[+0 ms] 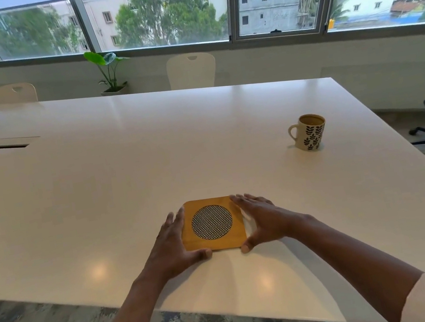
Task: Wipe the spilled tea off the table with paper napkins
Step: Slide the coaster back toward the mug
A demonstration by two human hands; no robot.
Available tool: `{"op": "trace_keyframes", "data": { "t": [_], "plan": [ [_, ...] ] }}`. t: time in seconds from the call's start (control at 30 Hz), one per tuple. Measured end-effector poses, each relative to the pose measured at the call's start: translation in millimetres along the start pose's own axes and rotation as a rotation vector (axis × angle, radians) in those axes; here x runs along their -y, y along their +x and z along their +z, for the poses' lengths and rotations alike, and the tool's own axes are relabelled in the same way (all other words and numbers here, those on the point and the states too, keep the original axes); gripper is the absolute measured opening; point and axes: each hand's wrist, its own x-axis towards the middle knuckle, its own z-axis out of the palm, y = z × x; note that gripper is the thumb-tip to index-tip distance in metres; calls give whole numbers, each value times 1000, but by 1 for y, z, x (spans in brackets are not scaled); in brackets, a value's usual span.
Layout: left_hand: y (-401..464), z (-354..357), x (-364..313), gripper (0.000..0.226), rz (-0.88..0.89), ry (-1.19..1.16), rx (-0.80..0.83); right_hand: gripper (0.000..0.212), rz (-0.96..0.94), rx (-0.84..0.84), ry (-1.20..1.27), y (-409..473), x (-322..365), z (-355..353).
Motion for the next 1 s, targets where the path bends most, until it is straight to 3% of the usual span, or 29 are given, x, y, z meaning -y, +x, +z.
{"op": "trace_keyframes", "data": {
  "t": [0.53,1.0],
  "plan": [
    [-4,-1,-26,140,86,-174,-48,142,24,-89,184,-16,-10,-2],
    [44,74,-144,141,250,-215,48,144,211,-174,250,-111,-115,-50]
  ]
}}
